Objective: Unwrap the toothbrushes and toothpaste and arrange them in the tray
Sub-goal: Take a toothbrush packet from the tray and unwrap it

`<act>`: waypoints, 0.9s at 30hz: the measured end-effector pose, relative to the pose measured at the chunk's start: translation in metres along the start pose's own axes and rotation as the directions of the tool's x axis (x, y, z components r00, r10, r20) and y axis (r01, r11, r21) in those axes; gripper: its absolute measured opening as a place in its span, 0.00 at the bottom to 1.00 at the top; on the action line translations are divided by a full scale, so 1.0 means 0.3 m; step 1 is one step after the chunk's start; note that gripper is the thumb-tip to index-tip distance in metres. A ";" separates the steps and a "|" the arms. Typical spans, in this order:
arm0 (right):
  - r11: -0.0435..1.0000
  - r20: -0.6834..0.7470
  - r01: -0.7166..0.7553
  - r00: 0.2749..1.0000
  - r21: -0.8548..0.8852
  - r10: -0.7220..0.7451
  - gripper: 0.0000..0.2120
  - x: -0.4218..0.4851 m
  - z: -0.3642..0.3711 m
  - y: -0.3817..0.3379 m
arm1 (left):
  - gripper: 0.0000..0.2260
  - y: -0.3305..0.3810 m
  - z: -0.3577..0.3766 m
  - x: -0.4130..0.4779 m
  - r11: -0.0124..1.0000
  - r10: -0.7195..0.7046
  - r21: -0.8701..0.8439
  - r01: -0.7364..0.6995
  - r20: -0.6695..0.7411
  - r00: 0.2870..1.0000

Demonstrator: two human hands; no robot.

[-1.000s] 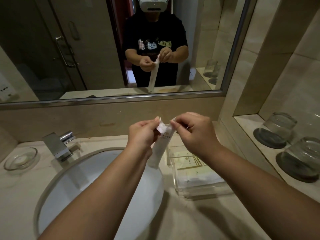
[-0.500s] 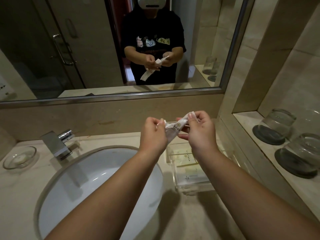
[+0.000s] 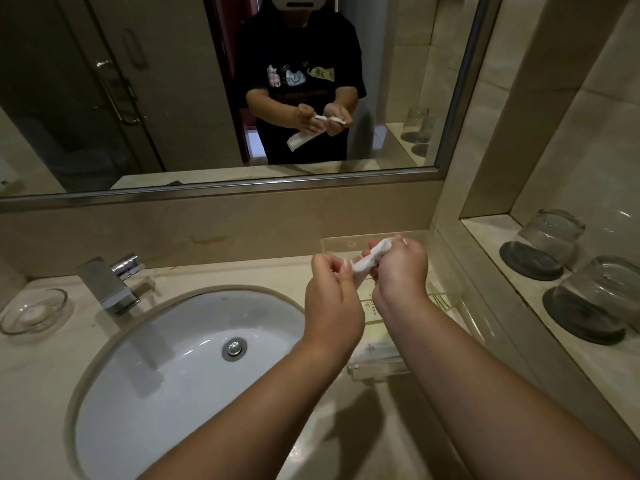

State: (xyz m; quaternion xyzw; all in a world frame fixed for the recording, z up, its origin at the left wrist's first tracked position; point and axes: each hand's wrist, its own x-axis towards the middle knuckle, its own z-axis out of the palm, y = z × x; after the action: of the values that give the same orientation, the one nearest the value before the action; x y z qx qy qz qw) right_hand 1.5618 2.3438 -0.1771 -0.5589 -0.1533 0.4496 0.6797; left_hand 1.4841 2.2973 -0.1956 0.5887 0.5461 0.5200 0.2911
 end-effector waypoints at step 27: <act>0.954 -0.129 -0.215 0.961 0.208 0.245 0.15 0.181 -0.092 -0.063 | 0.08 -0.088 -0.079 -0.072 0.977 -0.204 -0.082 0.197 -0.083 0.975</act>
State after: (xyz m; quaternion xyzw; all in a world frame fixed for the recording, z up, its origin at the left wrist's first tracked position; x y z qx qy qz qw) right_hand 1.6196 2.3698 -0.1852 -0.5377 0.0096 0.4942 0.6831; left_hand 1.4559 2.2778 -0.2192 0.4952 0.5959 0.5340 0.3385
